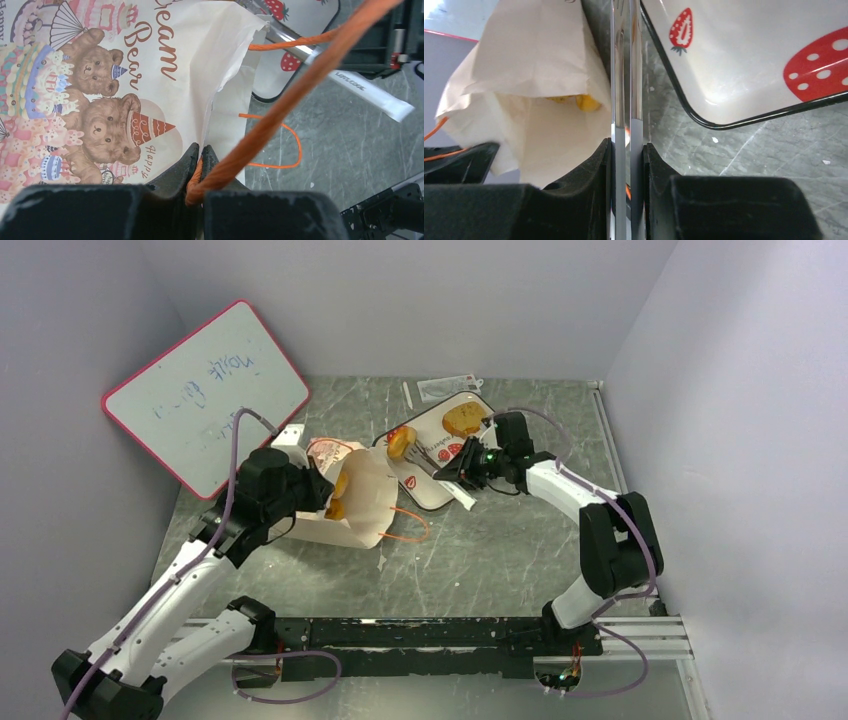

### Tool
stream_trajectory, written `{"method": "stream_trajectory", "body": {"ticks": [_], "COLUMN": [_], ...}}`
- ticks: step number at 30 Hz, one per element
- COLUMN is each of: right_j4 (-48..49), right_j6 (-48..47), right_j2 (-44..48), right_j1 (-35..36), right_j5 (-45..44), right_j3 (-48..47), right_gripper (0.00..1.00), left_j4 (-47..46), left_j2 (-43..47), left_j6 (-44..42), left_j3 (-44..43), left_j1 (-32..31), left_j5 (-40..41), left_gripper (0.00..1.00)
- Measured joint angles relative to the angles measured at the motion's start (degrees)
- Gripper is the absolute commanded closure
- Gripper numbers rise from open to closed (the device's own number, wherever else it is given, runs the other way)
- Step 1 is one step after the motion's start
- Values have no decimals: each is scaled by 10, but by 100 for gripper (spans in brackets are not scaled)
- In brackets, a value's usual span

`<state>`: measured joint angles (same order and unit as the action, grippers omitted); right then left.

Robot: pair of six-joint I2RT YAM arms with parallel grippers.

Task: Take the fake bread out of the paper bag
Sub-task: Place the fake bread in the container.

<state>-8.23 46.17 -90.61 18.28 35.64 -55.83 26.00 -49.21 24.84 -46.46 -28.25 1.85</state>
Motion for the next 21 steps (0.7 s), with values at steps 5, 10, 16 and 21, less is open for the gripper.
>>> {"method": "stream_trajectory", "body": {"ticks": [5,10,16,21], "right_j4": [15,19,19,12], "right_j6": [0,-3,-10,-10], "right_j2": [-14,-14,-14,-12], "right_j1": [-1,-2,-9,-23], "right_j5": [-3,-6,-7,-8], "right_j3": [12,19,37,55], "right_gripper": [78,62,58,58], "left_j4": [8,19,24,24], "left_j2": [18,30,32,31], "left_j6": [-2,-2,-2,-2], "left_j3": [0,0,0,0], "left_j1": [0,0,0,0], "left_j5": [-13,-19,-22,-22], "left_gripper": [93,93,93,93]}}
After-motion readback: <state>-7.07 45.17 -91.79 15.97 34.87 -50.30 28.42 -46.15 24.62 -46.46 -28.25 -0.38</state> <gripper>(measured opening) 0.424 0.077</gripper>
